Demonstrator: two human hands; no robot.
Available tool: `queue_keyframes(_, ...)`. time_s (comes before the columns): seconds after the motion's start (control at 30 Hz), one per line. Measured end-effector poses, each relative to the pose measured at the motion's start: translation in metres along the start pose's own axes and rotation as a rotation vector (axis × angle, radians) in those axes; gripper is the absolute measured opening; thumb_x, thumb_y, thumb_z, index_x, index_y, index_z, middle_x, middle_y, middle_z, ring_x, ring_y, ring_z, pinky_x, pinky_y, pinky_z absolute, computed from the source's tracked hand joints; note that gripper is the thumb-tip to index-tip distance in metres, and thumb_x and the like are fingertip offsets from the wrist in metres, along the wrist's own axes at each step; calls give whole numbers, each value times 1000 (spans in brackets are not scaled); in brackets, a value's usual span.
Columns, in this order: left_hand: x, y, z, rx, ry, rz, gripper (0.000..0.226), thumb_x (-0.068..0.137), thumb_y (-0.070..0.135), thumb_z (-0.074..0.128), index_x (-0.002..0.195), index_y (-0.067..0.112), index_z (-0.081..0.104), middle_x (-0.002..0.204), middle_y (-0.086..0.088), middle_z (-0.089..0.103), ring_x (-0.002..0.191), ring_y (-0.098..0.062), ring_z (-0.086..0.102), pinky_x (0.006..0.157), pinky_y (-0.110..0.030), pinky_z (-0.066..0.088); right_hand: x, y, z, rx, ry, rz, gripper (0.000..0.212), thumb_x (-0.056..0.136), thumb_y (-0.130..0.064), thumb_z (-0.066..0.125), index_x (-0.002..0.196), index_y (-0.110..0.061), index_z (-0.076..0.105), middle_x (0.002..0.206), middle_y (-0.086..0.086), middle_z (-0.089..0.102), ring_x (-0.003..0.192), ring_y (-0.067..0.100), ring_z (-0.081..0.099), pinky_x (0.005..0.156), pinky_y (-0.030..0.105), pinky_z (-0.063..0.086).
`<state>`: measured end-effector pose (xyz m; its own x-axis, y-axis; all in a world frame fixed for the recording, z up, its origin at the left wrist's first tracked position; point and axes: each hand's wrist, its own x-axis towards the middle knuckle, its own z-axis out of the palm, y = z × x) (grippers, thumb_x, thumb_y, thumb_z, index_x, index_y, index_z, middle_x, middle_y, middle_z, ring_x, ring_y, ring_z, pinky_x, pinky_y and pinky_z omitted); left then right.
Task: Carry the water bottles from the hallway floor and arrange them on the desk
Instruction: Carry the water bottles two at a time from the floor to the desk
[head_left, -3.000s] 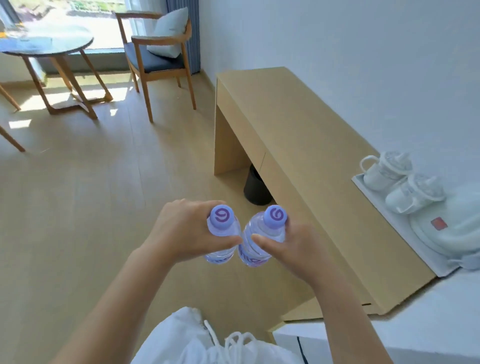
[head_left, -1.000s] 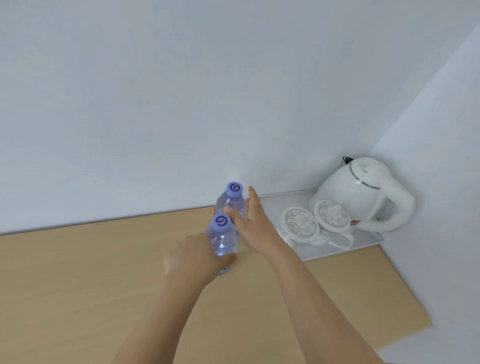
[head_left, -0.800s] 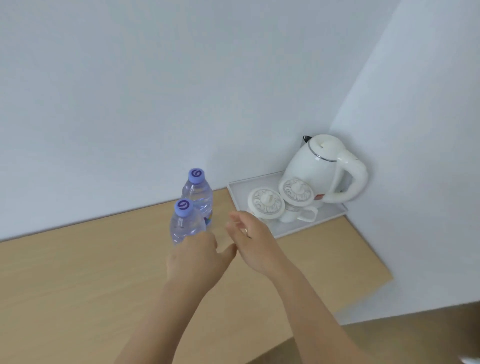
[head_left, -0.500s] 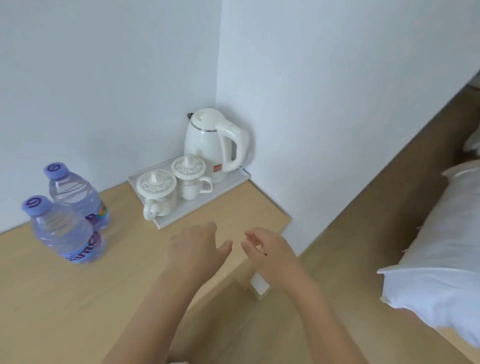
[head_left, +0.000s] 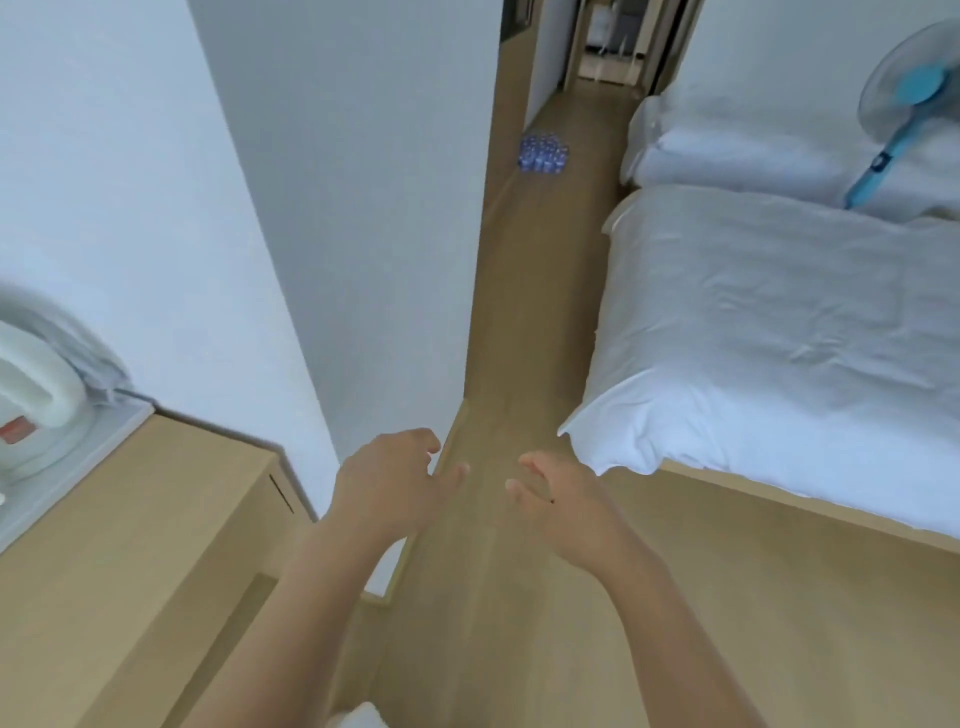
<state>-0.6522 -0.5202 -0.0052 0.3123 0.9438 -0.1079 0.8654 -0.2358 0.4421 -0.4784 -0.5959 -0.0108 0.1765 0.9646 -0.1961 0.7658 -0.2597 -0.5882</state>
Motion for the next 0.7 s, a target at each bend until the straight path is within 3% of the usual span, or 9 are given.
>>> queue_keyframes(0.27, 80, 41, 20, 123, -100, 104, 42, 86, 55, 49, 103, 19, 61, 101, 6, 65, 91, -15, 60, 70, -26, 39, 45, 49, -34, -39, 59, 142, 39, 94, -39, 46, 119, -9, 52, 121, 5, 57, 100, 21, 58, 87, 36, 46)
queue_keyframes(0.4, 144, 54, 26, 118, -131, 151, 41, 86, 55, 50, 104, 19, 60, 102, 6, 65, 94, -15, 60, 77, -28, 44, 99, 62, -52, -111, 79, 146, 39, 96, -38, 44, 118, -8, 51, 119, 5, 57, 108, 21, 54, 87, 34, 44)
queue_keyframes(0.5, 202, 61, 19, 85, -125, 179, 29, 87, 52, 50, 91, 24, 55, 104, 2, 66, 88, -15, 58, 79, -30, 46, 149, 65, -70, -150, 82, 160, 39, 96, -39, 42, 120, -9, 50, 121, 3, 56, 110, 20, 53, 87, 33, 44)
queue_keyframes(0.7, 294, 64, 10, -2, -223, 218, 33, 87, 50, 54, 104, 23, 61, 101, 7, 64, 95, -13, 60, 82, -29, 47, 235, 67, -97, -170, 85, 210, 37, 96, -38, 43, 119, -10, 51, 124, 3, 53, 115, 20, 47, 89, 32, 41)
